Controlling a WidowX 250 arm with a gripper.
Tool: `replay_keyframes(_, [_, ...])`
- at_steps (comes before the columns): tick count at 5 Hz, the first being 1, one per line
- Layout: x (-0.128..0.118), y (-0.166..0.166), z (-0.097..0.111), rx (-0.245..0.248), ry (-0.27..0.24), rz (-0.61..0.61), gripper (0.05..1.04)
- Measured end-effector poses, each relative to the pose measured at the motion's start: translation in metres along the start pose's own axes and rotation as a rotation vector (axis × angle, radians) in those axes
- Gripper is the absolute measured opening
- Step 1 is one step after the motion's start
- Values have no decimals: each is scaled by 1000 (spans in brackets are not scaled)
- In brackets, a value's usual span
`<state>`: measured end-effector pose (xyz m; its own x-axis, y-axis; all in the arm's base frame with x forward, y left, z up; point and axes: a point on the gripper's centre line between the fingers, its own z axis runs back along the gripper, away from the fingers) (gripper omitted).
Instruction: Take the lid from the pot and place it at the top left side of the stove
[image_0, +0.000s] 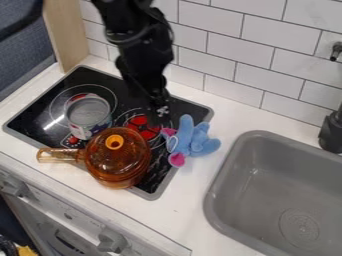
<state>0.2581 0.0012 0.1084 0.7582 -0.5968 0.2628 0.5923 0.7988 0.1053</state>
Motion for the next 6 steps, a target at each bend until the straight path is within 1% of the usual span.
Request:
replay_keyframes(1, [-23, -7, -2, 3, 42, -12, 1001])
replay_keyframes(2, [-48, -7, -12, 33, 104, 30, 1001])
replay_keyframes(3, [-65, -1, -28, 75, 155, 71, 1001])
replay_keyframes(4, [-70, 8, -40, 73, 192, 94, 1001])
replay_keyframes(5, [-69, 18, -47, 71, 194, 119, 1001])
replay_keyframes(6, [-64, 23, -56, 49, 193, 127, 945])
